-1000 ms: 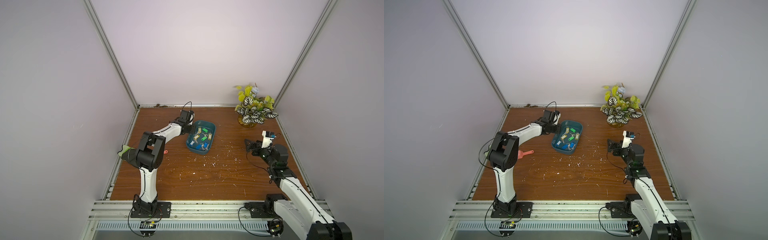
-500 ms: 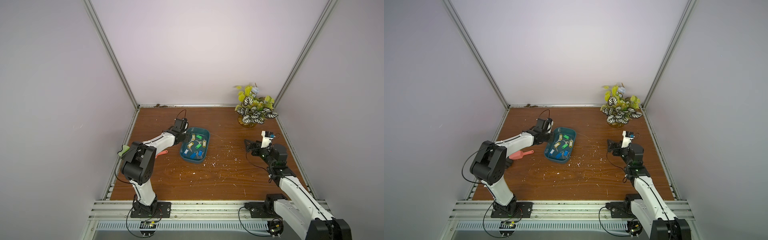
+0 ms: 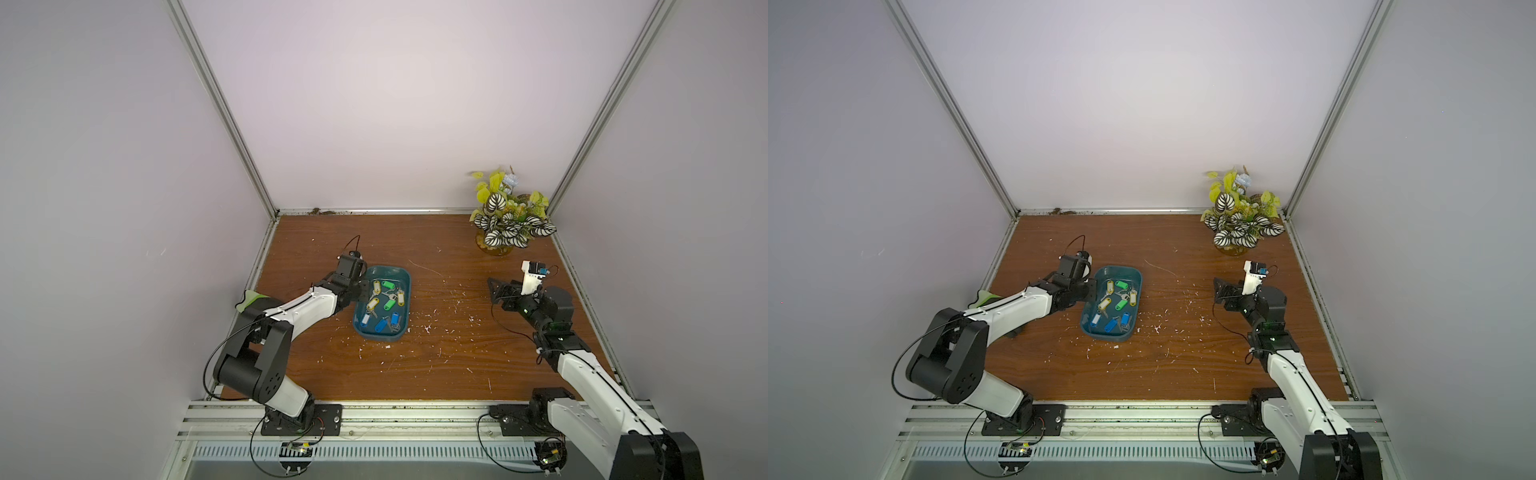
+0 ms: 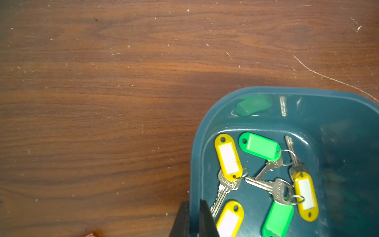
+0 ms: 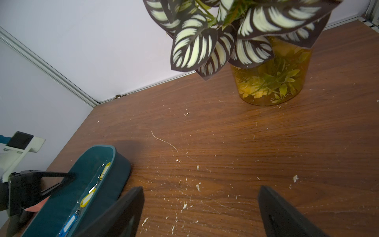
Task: Take the keys out of the storage box
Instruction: Move the storage box to the center of the board.
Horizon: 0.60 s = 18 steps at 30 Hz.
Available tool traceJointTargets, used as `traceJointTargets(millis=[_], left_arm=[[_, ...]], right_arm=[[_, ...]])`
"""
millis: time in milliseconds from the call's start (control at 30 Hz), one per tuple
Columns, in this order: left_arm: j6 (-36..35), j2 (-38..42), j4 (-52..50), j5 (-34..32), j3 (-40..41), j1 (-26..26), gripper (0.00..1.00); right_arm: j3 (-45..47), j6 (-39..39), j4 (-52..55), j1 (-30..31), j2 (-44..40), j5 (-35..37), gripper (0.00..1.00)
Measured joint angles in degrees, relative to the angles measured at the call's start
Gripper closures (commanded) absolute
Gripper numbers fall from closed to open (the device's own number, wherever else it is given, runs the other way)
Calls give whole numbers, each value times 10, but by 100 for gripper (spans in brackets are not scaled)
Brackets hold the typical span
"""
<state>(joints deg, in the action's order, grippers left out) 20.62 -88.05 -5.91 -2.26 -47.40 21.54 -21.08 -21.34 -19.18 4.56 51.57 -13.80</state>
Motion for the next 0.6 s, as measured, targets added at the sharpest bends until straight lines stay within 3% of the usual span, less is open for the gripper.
traceJointTargets(millis=[400, 600], left_arm=[[23, 58, -94, -18, -50, 0, 55], [98, 99, -155, -2, -90, 3, 36]], right_arm=[[0, 9, -3, 0, 4, 0, 6], [0, 9, -3, 0, 10, 0, 6]])
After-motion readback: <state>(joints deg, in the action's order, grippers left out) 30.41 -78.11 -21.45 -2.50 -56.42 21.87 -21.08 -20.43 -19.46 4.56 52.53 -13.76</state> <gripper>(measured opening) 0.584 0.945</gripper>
